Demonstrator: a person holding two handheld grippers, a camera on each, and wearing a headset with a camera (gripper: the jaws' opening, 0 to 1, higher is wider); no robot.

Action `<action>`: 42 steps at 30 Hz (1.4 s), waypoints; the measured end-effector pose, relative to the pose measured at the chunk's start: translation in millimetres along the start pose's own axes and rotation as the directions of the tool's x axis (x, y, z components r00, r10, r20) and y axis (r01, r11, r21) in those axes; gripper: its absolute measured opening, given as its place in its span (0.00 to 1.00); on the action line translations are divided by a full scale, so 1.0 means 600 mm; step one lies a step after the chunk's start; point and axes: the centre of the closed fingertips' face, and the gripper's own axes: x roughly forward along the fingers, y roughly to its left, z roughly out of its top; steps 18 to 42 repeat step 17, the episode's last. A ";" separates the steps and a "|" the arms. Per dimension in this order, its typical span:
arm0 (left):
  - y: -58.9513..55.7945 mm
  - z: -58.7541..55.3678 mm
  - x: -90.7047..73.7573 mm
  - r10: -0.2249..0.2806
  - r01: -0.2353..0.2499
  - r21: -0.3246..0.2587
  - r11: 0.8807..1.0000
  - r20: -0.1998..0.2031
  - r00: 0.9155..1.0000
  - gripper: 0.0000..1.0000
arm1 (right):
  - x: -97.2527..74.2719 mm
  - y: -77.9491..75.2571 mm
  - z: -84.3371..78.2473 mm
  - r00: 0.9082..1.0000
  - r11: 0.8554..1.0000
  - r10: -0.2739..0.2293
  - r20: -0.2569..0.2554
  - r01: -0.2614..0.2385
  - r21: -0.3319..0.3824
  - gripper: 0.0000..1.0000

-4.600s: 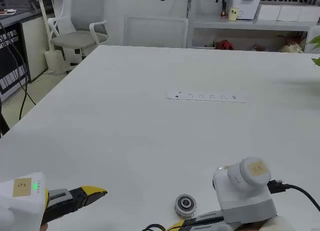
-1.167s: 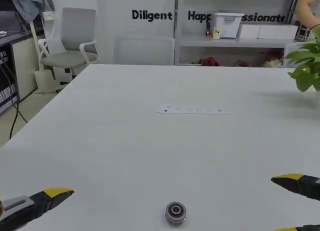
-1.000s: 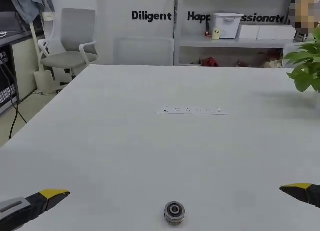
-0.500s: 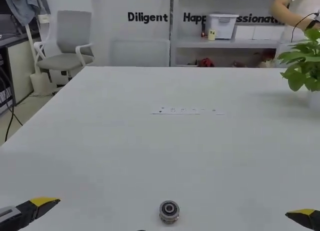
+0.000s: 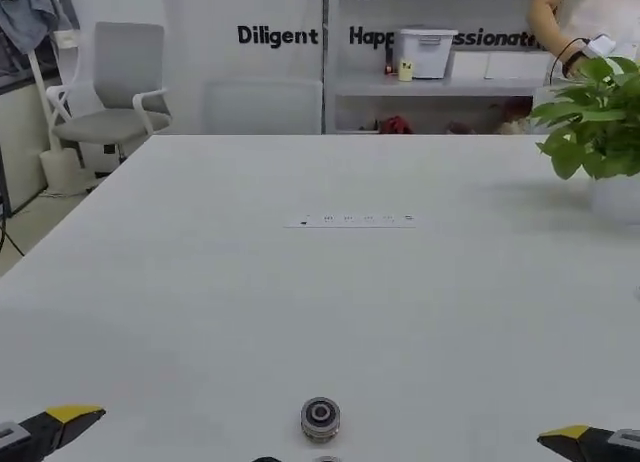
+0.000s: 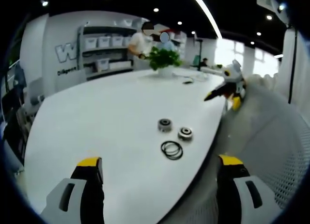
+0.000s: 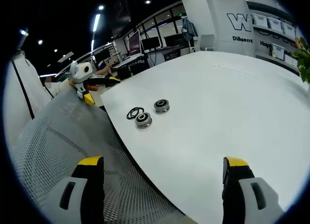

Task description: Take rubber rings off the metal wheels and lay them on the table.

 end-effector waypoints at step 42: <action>-0.001 -0.005 0.010 -0.027 0.026 -0.009 1.000 -0.022 0.999 1.00 | 0.007 0.002 -0.013 0.998 1.000 -0.002 -0.058 0.002 0.003 0.99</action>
